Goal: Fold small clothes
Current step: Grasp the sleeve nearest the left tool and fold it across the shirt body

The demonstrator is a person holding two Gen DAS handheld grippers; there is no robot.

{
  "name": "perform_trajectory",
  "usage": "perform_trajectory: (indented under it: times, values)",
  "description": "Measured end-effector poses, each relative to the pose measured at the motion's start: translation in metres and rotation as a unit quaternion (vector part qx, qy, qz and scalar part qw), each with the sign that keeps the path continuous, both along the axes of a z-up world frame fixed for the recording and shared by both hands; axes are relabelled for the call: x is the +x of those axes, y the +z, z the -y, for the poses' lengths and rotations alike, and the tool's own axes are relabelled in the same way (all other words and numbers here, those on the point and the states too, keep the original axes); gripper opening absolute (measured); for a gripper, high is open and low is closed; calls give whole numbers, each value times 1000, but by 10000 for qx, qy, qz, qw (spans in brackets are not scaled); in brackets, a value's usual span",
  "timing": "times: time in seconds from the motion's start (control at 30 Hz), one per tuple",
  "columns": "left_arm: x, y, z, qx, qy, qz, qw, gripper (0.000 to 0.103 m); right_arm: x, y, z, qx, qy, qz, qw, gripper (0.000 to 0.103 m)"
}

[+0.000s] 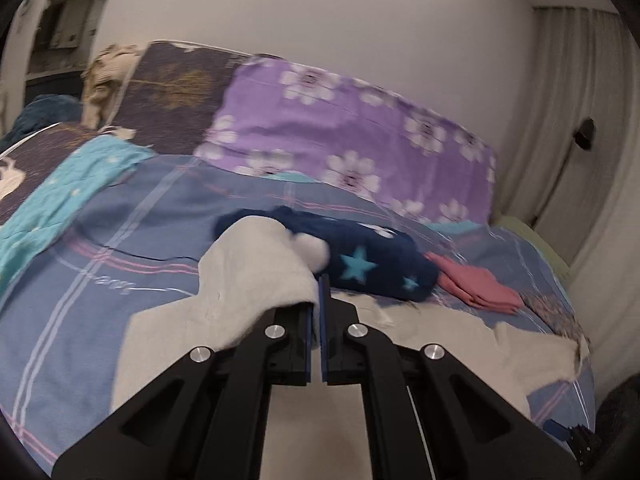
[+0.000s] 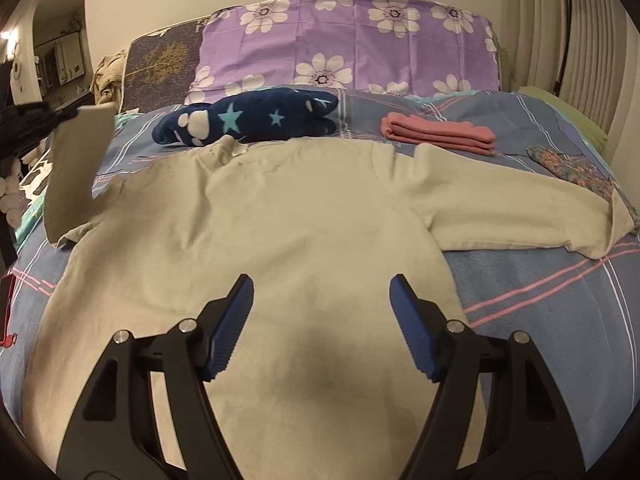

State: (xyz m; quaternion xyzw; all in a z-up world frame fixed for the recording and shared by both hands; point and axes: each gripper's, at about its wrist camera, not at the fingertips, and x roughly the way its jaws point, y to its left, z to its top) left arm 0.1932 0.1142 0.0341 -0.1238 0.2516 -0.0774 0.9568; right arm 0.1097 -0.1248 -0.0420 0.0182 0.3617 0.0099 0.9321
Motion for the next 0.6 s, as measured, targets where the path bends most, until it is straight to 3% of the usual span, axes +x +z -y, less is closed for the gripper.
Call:
perform_trajectory:
  times: [0.1,0.17,0.27,0.33,0.4,0.47,0.6]
  values:
    - [8,-29,75,326,-680,-181,9970,7,1,-1,15,35,-147,-63,9999,72]
    - [9,-57,109,473,-1111,-538,9912,32,1,-2,24,80,-183,-110,9997,72]
    - [-1,-86,126,724,-1401,-861,9837,38,3,-2,32,81,-137,-151,9998,72]
    - [-14,-92,120,857,-1390,-881,9826,41,8,-2,36,138,-38,-243,9996,72]
    - [-30,-90,109,928,-1294,-821,9838,51,16,-3,37,269,124,-354,9989,71]
    - [-46,-86,88,1090,-1015,-692,9864,62,26,-1,30,409,382,-451,9974,65]
    - [-65,-85,50,1502,-336,-720,9855,67,52,6,-5,491,1114,-594,9908,59]
